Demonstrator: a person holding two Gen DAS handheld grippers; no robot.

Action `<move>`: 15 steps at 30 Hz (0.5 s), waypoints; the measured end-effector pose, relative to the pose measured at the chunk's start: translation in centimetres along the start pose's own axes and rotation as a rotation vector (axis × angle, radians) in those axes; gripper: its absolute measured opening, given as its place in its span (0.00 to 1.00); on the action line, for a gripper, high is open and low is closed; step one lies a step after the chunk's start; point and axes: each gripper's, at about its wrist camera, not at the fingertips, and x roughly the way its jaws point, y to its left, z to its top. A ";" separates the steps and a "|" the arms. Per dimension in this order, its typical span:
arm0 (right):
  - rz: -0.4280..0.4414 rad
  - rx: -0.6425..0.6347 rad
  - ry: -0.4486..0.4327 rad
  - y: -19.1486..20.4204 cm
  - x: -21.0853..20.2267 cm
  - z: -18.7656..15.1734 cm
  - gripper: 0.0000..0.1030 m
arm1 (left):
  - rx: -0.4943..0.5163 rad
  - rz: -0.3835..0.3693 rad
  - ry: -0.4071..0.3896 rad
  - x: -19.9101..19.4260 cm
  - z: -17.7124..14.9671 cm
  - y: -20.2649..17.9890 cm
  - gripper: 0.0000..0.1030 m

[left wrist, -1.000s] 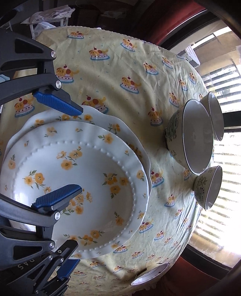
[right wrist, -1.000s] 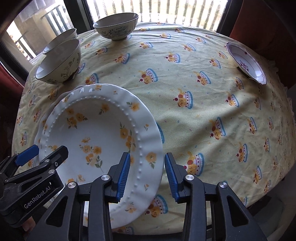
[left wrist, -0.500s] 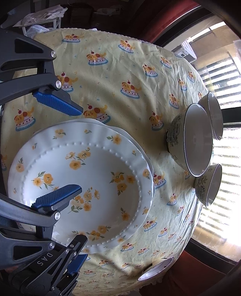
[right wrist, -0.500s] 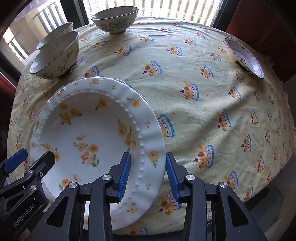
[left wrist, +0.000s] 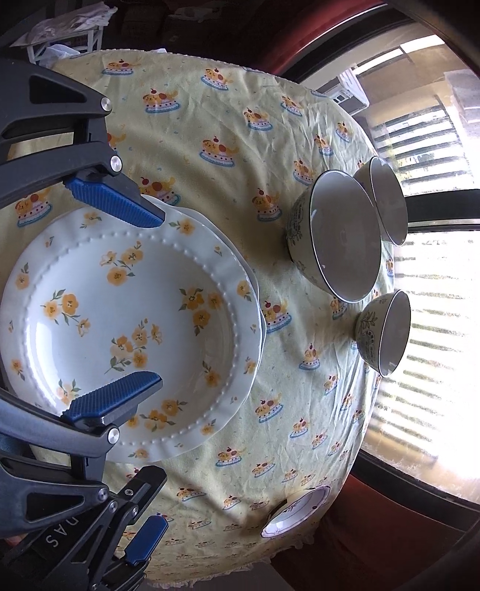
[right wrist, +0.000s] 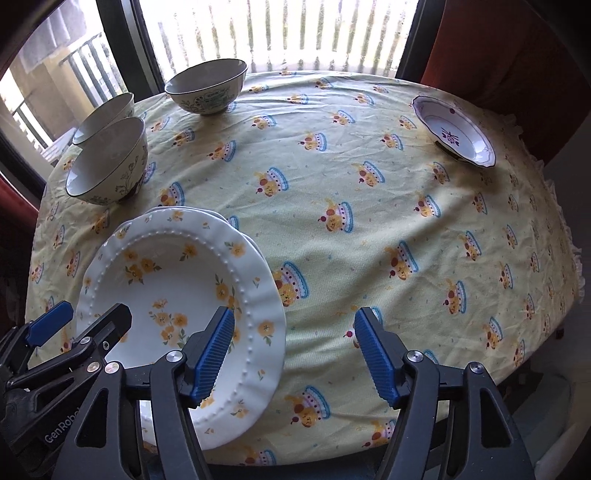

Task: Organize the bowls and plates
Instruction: 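Lower the dotted-rim plate onto the yellow-flower plate and open both grippers, then move both grippers to the rim of the red-rimmed plate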

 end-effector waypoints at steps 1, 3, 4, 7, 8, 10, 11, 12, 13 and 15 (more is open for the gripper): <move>0.008 0.006 -0.004 -0.4 -0.1 0.2 0.69 | 0.002 0.005 -0.012 -0.1 0.2 -0.3 0.81; 0.022 0.018 -0.010 -1.1 -0.1 0.6 0.69 | 0.007 0.011 -0.030 0.0 0.7 -0.9 0.82; 0.030 0.021 -0.014 -1.4 0.0 0.8 0.69 | 0.011 0.011 -0.031 0.1 0.9 -1.3 0.83; 0.040 0.007 -0.030 -2.5 0.1 1.5 0.69 | 0.011 -0.017 -0.005 0.7 1.7 -2.5 0.84; 0.042 0.002 -0.037 -3.0 0.1 1.8 0.69 | 0.011 -0.027 -0.003 0.7 1.9 -2.8 0.84; 0.055 -0.002 -0.056 -3.9 0.0 2.4 0.71 | 0.025 -0.018 -0.013 0.7 2.4 -3.6 0.87; 0.060 -0.002 -0.064 -4.4 0.1 2.7 0.74 | 0.035 -0.001 -0.019 0.7 2.6 -4.1 0.88; 0.067 0.001 -0.070 -4.9 0.2 3.0 0.75 | 0.042 0.017 -0.023 0.7 2.8 -4.6 0.89; 0.077 0.005 -0.072 -5.5 0.3 3.3 0.75 | 0.042 0.029 -0.024 0.7 3.0 -5.1 0.89; 0.095 0.007 -0.061 -6.6 0.6 4.0 0.75 | 0.021 0.030 -0.020 0.8 3.3 -6.0 0.89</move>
